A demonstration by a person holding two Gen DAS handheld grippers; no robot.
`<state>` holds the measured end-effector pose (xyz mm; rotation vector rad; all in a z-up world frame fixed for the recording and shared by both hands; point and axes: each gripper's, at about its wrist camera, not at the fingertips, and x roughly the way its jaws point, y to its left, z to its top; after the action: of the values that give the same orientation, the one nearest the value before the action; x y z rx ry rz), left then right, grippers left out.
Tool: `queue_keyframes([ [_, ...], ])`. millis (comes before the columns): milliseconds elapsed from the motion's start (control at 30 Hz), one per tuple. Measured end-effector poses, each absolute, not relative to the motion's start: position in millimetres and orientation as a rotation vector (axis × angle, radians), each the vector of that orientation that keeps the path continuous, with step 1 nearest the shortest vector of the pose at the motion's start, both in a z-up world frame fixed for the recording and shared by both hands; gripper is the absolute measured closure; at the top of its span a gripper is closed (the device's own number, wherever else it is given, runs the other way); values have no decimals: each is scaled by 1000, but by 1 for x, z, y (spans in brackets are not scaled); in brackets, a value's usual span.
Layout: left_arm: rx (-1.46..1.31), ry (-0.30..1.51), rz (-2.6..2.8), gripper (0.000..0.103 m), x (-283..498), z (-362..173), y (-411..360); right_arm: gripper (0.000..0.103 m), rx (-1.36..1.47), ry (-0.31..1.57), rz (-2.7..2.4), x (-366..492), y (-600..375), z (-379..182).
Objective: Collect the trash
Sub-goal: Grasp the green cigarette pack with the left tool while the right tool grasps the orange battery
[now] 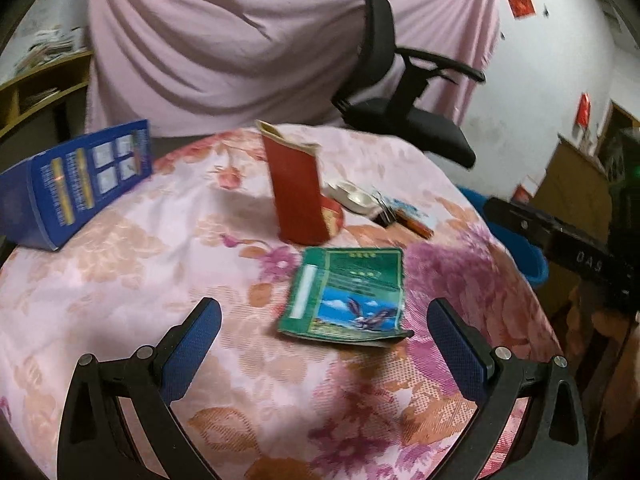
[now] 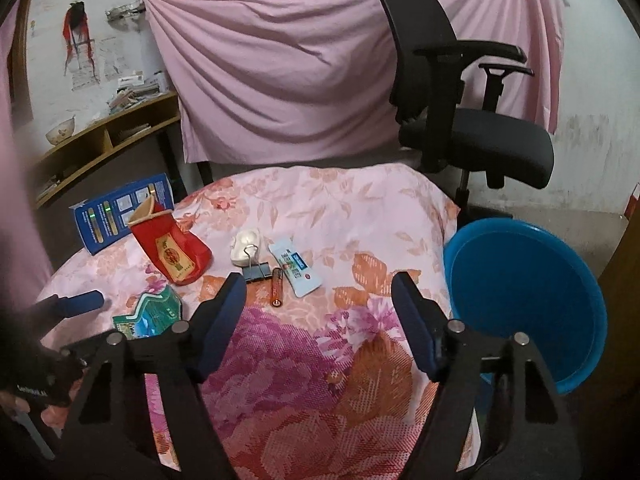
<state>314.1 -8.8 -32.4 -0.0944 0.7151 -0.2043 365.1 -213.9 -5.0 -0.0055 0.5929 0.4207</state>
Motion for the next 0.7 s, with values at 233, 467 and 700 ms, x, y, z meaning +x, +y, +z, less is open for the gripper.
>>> queue_keyframes([
  [233,-38,816,-225,5,341,-41,-24,21,-8,651,422,375,-212,-11],
  [467,-104,808,-219,35,345,-40,-9,42,-50,738,449,385,-199,-21],
  [700,-154,801,-250,40,342,-36,1,46,-94,787,469,392,-178,-28],
])
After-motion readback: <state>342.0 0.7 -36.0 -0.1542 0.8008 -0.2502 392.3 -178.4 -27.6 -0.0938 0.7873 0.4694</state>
